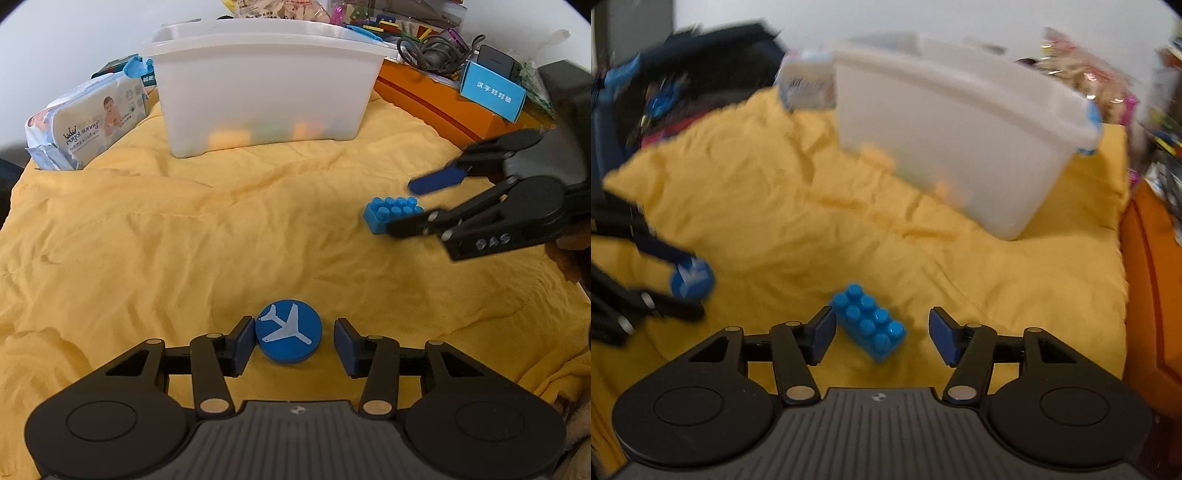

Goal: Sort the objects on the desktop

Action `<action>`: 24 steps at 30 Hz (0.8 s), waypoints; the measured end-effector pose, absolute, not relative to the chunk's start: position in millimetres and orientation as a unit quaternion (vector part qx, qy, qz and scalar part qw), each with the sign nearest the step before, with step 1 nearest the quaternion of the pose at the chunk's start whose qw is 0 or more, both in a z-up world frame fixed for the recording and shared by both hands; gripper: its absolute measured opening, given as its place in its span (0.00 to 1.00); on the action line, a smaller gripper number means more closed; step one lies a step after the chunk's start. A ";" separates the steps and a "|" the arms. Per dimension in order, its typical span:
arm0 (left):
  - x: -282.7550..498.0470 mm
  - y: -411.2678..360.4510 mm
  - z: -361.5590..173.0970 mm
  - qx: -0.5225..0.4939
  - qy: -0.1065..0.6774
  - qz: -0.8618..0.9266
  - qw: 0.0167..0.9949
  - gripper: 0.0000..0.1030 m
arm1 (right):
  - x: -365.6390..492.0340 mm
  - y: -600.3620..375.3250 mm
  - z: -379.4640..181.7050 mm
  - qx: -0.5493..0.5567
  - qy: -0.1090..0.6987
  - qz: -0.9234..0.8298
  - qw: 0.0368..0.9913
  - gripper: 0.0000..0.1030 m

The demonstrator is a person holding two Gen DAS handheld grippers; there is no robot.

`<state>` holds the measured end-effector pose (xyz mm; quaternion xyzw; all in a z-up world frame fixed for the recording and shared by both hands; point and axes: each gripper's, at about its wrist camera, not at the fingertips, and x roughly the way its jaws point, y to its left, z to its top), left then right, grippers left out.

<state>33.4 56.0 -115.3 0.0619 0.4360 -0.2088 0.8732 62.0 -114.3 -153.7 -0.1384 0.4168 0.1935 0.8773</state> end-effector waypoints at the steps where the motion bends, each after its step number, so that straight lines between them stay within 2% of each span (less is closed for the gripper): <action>1: 33.7 56.9 -115.2 0.060 0.436 -0.210 0.873 0.48 | 63.4 -117.0 -155.3 -0.122 0.428 0.200 0.873 0.41; 2: 34.0 57.7 -115.0 0.059 0.436 -0.211 0.873 0.48 | 63.4 -119.2 -155.0 -0.102 0.441 0.201 0.869 0.36; 4: 34.1 57.8 -114.8 0.062 0.437 -0.213 0.872 0.48 | 56.3 -117.4 -150.4 -0.078 0.457 0.189 0.866 0.36; 11: 34.8 57.4 -115.8 0.068 0.434 -0.214 0.873 0.48 | 43.1 -105.5 -148.8 -0.085 0.433 0.173 0.880 0.44; 13: 34.0 54.2 -115.5 0.084 0.430 -0.207 0.875 0.41 | 49.6 -103.6 -151.6 -0.083 0.429 0.168 0.884 0.44; 14: 33.7 52.9 -115.2 0.086 0.431 -0.207 0.874 0.41 | 52.7 -102.3 -154.8 -0.081 0.435 0.167 0.881 0.41; 16: 34.2 54.3 -114.0 0.081 0.431 -0.211 0.874 0.41 | 55.9 -101.4 -159.1 -0.069 0.443 0.167 0.878 0.28; 17: 34.6 56.0 -112.6 0.073 0.433 -0.217 0.872 0.41 | 54.6 -99.7 -157.7 -0.070 0.446 0.166 0.877 0.26; 24: 49.2 55.1 -73.2 0.093 0.383 -0.230 0.890 0.41 | 53.3 -110.2 -124.4 -0.062 0.415 0.167 0.892 0.26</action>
